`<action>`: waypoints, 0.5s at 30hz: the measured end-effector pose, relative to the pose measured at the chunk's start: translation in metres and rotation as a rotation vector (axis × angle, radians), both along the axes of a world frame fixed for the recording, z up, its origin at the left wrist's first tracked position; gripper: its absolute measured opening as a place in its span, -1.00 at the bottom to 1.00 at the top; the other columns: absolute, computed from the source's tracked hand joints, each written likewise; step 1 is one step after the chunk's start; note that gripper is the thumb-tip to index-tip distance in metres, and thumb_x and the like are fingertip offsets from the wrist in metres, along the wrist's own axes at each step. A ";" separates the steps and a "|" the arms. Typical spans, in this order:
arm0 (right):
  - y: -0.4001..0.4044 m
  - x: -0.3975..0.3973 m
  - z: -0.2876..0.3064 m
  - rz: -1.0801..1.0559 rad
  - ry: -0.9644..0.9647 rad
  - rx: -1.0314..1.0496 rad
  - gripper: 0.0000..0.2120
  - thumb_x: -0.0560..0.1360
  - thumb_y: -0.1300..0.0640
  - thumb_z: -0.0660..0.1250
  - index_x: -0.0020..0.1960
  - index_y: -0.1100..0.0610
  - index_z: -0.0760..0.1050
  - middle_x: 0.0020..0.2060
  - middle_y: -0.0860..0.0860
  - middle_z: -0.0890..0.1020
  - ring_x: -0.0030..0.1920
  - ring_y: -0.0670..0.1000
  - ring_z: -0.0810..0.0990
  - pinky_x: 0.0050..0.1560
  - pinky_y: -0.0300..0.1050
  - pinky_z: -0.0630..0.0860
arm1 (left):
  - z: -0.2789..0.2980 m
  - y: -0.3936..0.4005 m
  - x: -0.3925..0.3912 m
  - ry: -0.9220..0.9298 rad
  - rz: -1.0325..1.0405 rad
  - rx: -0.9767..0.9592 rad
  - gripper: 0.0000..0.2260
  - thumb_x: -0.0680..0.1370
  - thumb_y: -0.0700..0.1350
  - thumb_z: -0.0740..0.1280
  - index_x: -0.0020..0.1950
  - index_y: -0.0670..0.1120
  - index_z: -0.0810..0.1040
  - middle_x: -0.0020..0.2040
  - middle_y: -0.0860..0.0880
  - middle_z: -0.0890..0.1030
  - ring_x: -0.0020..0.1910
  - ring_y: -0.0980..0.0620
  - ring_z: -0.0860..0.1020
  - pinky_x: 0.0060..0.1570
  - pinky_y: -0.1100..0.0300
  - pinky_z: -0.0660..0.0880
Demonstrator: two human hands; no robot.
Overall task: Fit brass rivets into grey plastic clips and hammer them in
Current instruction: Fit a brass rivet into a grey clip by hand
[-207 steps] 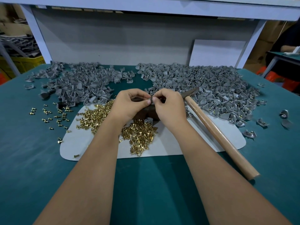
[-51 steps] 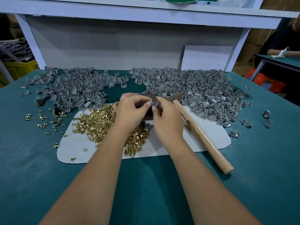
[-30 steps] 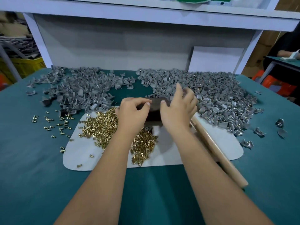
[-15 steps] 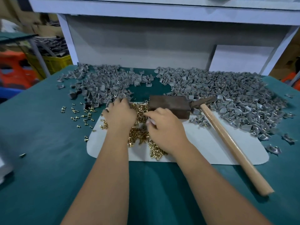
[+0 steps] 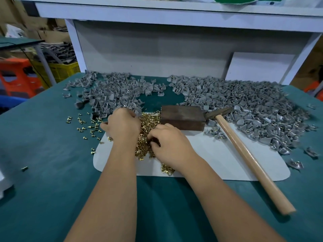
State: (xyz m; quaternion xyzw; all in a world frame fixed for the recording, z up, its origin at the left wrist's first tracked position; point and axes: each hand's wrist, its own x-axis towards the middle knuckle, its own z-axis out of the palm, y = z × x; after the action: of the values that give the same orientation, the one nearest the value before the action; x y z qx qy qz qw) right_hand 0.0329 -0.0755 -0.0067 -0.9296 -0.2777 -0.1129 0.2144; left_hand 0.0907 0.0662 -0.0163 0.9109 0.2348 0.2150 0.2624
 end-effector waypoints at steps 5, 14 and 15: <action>0.001 -0.002 0.001 0.021 -0.039 -0.032 -0.81 0.50 0.25 0.24 0.03 0.13 0.60 -0.05 0.03 0.58 0.05 0.07 0.44 0.08 0.01 0.40 | 0.005 -0.004 -0.003 -0.063 0.030 0.009 -0.83 0.46 -0.11 0.26 -0.17 -0.01 0.65 -0.06 -0.08 0.62 0.11 -0.19 0.46 0.16 -0.09 0.20; -0.010 0.002 0.004 -0.048 -0.218 0.304 -0.81 0.45 0.40 0.29 -0.03 0.21 0.60 -0.11 0.04 0.57 -0.06 0.07 0.54 -0.08 0.05 0.51 | 0.021 -0.023 -0.006 -0.403 -0.304 -0.460 -0.93 0.53 -0.05 0.39 -0.10 -0.03 0.59 -0.21 0.10 0.62 -0.16 0.13 0.59 -0.18 0.32 0.47; -0.014 0.004 0.005 -0.075 -0.245 0.352 -0.81 0.45 0.40 0.29 -0.03 0.21 0.60 -0.10 0.03 0.58 -0.06 0.04 0.54 -0.06 0.00 0.51 | 0.022 -0.028 -0.006 -0.397 -0.362 -0.509 -0.93 0.52 -0.06 0.41 -0.09 -0.04 0.60 -0.18 0.10 0.63 -0.13 0.14 0.61 -0.12 0.29 0.53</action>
State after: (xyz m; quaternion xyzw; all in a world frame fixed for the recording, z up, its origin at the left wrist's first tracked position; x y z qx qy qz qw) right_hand 0.0370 -0.0890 -0.0015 -0.8669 -0.2429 -0.2797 0.3335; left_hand 0.0843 0.0382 0.0062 0.7839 0.0606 0.2723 0.5547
